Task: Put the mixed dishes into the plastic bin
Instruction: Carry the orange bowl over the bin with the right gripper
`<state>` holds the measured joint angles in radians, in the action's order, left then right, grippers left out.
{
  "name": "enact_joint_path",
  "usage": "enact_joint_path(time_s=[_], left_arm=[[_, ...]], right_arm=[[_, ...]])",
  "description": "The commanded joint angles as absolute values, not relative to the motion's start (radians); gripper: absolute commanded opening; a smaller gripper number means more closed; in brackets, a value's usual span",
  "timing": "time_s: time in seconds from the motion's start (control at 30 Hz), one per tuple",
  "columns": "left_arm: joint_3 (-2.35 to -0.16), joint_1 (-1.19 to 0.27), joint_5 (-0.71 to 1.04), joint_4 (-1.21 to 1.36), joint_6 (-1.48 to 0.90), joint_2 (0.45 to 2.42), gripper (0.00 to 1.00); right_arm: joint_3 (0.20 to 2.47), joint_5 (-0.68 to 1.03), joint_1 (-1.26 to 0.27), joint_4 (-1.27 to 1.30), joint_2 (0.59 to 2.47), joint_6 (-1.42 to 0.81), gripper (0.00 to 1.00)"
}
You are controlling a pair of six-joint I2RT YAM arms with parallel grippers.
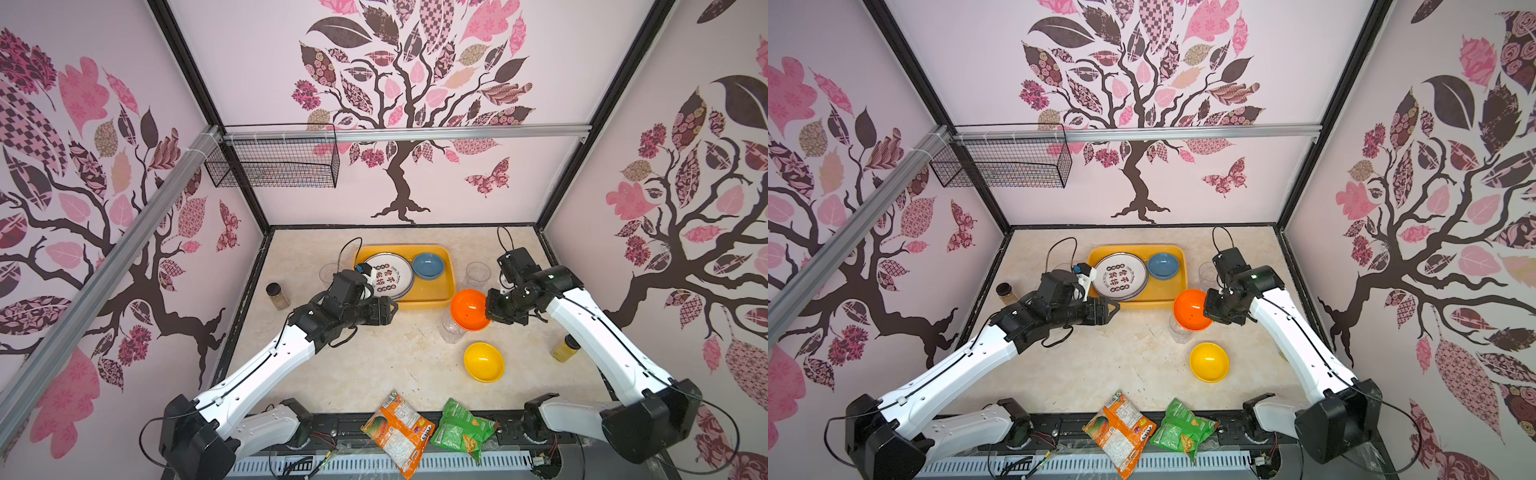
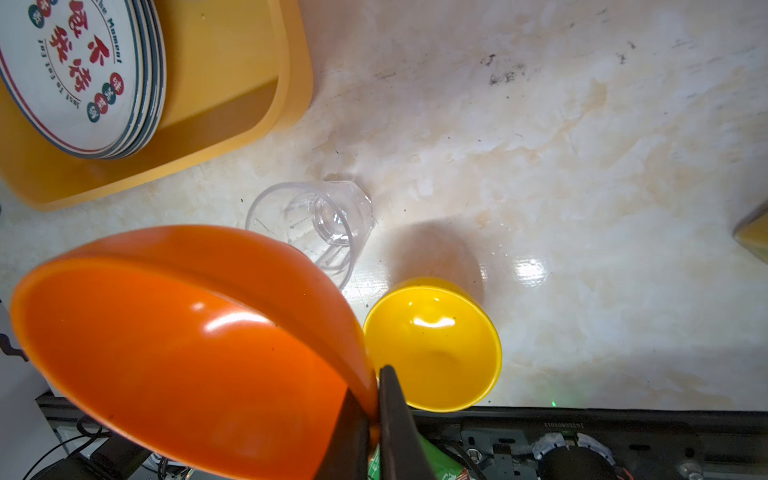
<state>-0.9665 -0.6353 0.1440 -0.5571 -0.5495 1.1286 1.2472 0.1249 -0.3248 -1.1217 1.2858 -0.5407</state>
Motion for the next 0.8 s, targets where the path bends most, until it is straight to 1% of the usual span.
enact_joint_path(time_s=[0.0,0.27,0.4,0.77], left_arm=[[-0.942,-0.602,0.118,-0.589,-0.561,1.109,0.74],[-0.895,-0.451,0.265,-0.547,-0.617,1.084,0.74],[-0.887,-0.394,0.305,-0.546,-0.629,1.088,0.74],[-0.879,-0.350,0.340,-0.534,-0.656,1.098,0.74]], right_arm=[[1.304,0.154,-0.325,-1.052,1.349,-0.527,0.00],[1.400,0.118,-0.325,-0.966,1.515,-0.529,0.00],[1.469,0.120,-0.325,-0.926,1.610,-0.535,0.00],[1.763,0.118,-0.325,-0.935,1.899,-0.539,0.00]])
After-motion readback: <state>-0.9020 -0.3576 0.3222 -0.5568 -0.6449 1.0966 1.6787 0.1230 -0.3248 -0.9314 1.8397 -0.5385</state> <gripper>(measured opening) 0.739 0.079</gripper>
